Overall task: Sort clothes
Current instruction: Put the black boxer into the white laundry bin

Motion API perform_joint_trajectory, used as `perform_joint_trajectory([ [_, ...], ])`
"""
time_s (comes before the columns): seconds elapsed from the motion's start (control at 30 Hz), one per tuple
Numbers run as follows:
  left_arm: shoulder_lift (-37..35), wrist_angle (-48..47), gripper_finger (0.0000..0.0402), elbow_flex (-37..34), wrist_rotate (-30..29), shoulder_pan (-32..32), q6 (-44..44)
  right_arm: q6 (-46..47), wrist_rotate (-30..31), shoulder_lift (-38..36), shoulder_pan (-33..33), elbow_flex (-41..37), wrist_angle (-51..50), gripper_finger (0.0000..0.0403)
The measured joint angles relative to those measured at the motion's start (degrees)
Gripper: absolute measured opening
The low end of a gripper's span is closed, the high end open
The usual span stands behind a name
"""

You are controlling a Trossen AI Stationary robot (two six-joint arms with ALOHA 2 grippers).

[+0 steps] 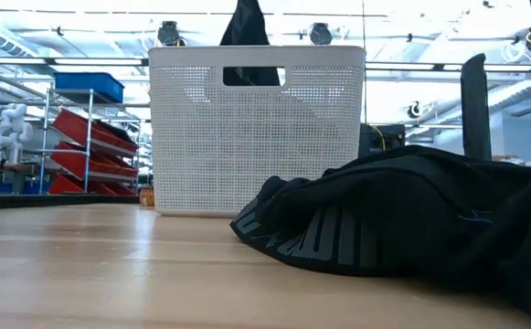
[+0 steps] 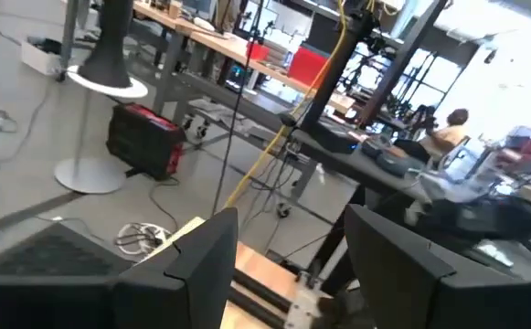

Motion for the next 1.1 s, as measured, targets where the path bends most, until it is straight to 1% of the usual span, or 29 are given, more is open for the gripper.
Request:
perform_joint_trajectory([
  [0.1, 0.0, 0.1, 0.0212, 0.0, 1.3, 0.2, -3.7, -1.4, 0.4, -6.4, -0.3, 1.8, 0.4, 0.0238],
  [0.23, 0.0, 0.1, 0.0219, 0.0, 6.9, 1.0, -11.1, -5.9, 0.1, -16.2, -3.3, 0.9, 4.1, 0.0238],
  [0.3, 0.0, 1.0, 0.0231, 0.0, 10.6, 1.3, -14.7, -8.5, -2.7, -21.3, -6.7, -0.7, 7.0, 0.0238],
  [0.37, 0.0, 4.5, 0.0244, 0.0, 15.5, 1.6, -15.1, -11.1, -7.2, -27.4, -10.8, -3.9, 12.4, 0.0238],
  [0.47, 0.1, 14.6, 0.0252, 0.0, 22.3, 0.9, -16.0, -13.7, -14.6, -36.2, -17.0, -11.5, 23.2, 0.0238],
  [0.5, 0.0, 17.8, 0.0253, 0.0, 22.9, 0.6, -18.2, -13.7, -16.2, -38.7, -18.7, -14.3, 26.9, 0.0238],
  [0.53, 0.1, 20.0, 0.0253, 0.1, 21.7, 0.4, -21.6, -13.7, -17.6, -41.1, -20.2, -17.3, 30.0, 0.0238],
  [0.57, 0.1, 20.5, 0.0252, 0.2, 18.8, 0.2, -25.7, -13.7, -18.6, -43.1, -21.4, -20.1, 32.5, 0.0238],
  [0.63, 0.2, 18.0, 0.0251, 0.2, 11.5, 0.2, -37.1, -13.7, -19.5, -46.1, -23.1, -25.4, 37.0, 0.0238],
  [0.7, 0.6, 15.7, 0.0251, 0.0, 7.6, 0.5, -45.9, -13.7, -19.7, -47.9, -24.1, -29.9, 41.6, 0.0238],
  [0.73, 0.9, 15.5, 0.0251, -0.1, 7.0, 0.6, -47.5, -14.0, -19.8, -48.3, -24.6, -32.1, 44.8, 0.0238],
  [0.8, 1.4, 16.2, 0.0251, 0.0, 7.0, 0.5, -47.9, -15.6, -19.8, -48.4, -25.5, -36.3, 53.2, 0.0238],
  [0.93, 2.1, 16.3, 0.0251, 0.1, 7.4, 0.3, -48.0, -21.6, -19.8, -46.1, -29.9, -44.4, 74.8, 0.0238],
  [1.03, 2.5, 16.1, 0.0251, 0.1, 7.4, 0.4, -47.9, -22.7, -19.7, -42.6, -34.5, -47.5, 90.1, 0.0238],
  [1.1, 2.5, 16.4, 0.0251, 0.1, 7.4, 0.4, -47.9, -21.1, -20.4, -39.6, -37.2, -47.8, 97.7, 0.0238],
])
